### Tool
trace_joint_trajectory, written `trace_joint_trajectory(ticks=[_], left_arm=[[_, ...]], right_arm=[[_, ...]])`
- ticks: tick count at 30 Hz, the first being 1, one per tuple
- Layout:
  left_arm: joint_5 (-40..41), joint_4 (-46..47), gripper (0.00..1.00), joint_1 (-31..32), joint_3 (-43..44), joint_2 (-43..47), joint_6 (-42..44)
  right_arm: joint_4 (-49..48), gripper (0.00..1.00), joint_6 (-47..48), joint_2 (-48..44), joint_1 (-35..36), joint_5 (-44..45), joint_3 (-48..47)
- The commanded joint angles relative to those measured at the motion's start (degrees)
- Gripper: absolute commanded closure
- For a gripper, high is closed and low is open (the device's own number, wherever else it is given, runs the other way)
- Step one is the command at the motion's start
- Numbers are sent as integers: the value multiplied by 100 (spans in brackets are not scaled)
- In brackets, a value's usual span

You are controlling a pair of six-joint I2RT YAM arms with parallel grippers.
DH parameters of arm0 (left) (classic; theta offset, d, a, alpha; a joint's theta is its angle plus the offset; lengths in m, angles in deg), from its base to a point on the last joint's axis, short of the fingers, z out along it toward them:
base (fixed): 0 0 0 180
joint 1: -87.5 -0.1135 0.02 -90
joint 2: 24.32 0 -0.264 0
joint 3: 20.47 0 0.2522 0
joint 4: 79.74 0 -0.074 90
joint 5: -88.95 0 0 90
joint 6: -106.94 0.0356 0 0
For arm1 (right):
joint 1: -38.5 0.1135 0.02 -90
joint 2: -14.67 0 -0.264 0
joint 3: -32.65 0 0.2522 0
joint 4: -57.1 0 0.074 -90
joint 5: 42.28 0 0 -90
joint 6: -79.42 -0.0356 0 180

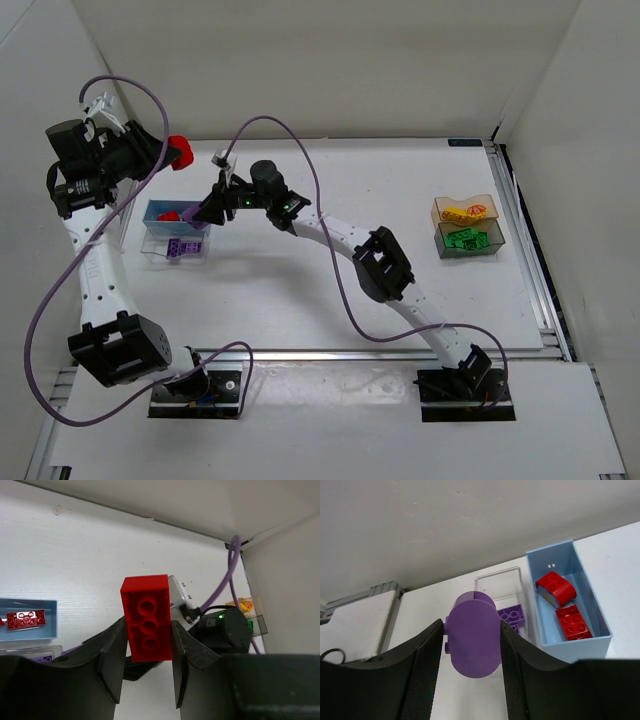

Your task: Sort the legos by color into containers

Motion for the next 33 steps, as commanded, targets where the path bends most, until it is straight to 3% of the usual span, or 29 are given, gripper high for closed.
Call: trace_joint_trajectory(ticks=[1, 6, 18, 19, 23, 30, 31, 33], left_arm=[[-205, 39, 83, -50, -11, 298, -7], [-241, -40, 83, -41, 15, 315, 89], [-214, -391, 83, -58, 68, 430, 371], [-214, -391, 83, -67, 51, 430, 371], [-241, -391, 83, -67, 24, 395, 371], [-320, -382, 83, -58, 51, 280, 344], [-328, -391, 83, -58, 51, 263, 344], [-346, -391, 83, -58, 24, 263, 353]], right_arm=[[-694, 100, -100, 369, 112, 511, -434], [-501, 100, 111, 967, 270, 748, -1234], [-606, 100, 357, 1416, 534, 740, -1411], [-607, 97, 348, 1408, 552, 749, -1376], [-501, 61, 471, 1416, 552, 898, -1297], [-484, 46, 796, 1399, 517, 1004, -1331], [-466, 39, 797, 1399, 517, 1012, -1349], [-466, 34, 849, 1381, 508, 1056, -1411]])
